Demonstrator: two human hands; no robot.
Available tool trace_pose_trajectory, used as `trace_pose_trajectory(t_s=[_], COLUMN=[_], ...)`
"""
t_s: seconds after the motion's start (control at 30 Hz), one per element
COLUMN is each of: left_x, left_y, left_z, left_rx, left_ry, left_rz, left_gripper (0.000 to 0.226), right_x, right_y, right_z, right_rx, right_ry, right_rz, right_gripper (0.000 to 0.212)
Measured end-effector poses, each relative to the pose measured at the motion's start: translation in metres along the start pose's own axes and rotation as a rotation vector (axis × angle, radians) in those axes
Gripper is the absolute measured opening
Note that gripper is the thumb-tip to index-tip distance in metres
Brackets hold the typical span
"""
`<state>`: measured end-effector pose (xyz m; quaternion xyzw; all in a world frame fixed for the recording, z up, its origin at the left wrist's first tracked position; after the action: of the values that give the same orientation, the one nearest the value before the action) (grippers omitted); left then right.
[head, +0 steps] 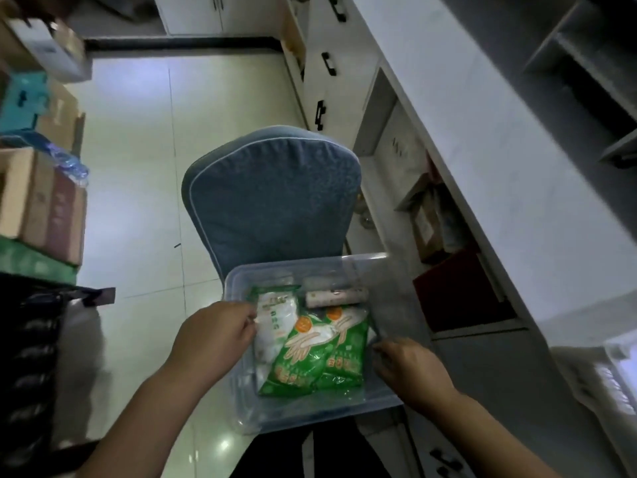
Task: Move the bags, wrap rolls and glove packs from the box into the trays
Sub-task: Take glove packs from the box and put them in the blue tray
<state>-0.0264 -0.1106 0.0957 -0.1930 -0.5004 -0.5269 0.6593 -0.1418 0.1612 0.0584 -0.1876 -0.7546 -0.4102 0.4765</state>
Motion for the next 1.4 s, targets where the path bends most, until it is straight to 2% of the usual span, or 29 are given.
trace_pose_trajectory(t_s=[0.2,0.33,0.4,0.53,0.63,0.7,0.77,0.83,0.9,0.97,1.0,1.07,1.17,1.23,1.37,1.4], left_x=[-0.048,-0.077,-0.092,-0.121,-0.136,-0.141,-0.143,-0.144,-0.146,-0.146,-0.144,-0.141,-0.143,-0.144,-0.143,-0.144], left_y=[0.006,-0.002,-0.007,-0.014,-0.015,-0.014,-0.014,-0.015,-0.016,-0.019,-0.020,-0.022,-0.025,-0.030,-0.042,-0.045], left_z=[-0.028,-0.043,-0.047,-0.044,-0.040,-0.035,-0.028,-0.018,-0.011,-0.009,-0.009,-0.007,-0.001,0.005,0.014,0.014], left_rx=[0.048,0.128,0.159,0.168,0.184,0.189,0.175,0.162,0.184,0.248,0.293,0.382,0.458,0.497,0.699,0.758], left_ry=[-0.032,-0.040,-0.034,0.005,0.041,0.048,0.049,0.056,0.073,0.064,0.079,0.147,0.272,0.433,1.103,1.280], left_rz=[-0.140,-0.155,-0.157,-0.144,-0.156,-0.158,-0.144,-0.131,-0.139,-0.112,-0.083,-0.036,-0.077,-0.088,-0.006,0.013], left_gripper=[0.019,0.021,0.023,0.019,0.018,0.019,0.018,0.017,0.020,0.021,0.019,0.015,0.013,0.011,0.009,0.016], right_x=[-0.076,-0.129,-0.149,-0.179,-0.202,-0.210,-0.210,-0.203,-0.191,-0.170,-0.157,-0.132,-0.104,-0.094,-0.083,-0.084], right_y=[-0.081,-0.135,-0.159,-0.198,-0.209,-0.210,-0.206,-0.199,-0.189,-0.178,-0.172,-0.160,-0.145,-0.140,-0.131,-0.129], right_z=[-0.004,0.002,0.005,0.016,0.020,0.022,0.026,0.025,0.020,0.018,0.019,0.026,0.031,0.029,0.004,-0.003], right_rx=[-0.018,-0.068,-0.107,-0.156,-0.292,-0.345,-0.315,-0.281,-0.239,-0.221,-0.230,-0.298,-0.419,-0.491,-0.563,-0.561], right_ry=[-0.136,-0.165,-0.200,-0.162,-0.370,-0.373,-0.244,-0.261,-0.376,-0.542,-0.636,-0.841,-1.246,-1.461,-1.748,-1.778], right_rz=[-0.236,-0.381,-0.396,-0.343,-0.455,-0.500,-0.502,-0.505,-0.454,-0.332,-0.266,-0.181,-0.173,-0.205,-0.281,-0.304], right_gripper=[0.032,0.032,0.034,0.056,0.077,0.082,0.070,0.052,0.033,0.018,0.024,0.033,0.009,0.014,0.029,0.029])
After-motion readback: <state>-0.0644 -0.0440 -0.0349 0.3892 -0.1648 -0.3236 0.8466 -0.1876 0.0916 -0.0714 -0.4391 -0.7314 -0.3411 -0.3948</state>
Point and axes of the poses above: each hand's wrist, its own y-axis away from the middle knuckle, its own x-axis out of the back of the hand, z = x × y, the point moved 4 cm from there along -y, towards the middle knuckle, and after that the axes turned 3 degrees about y, right-handed, at the moved point
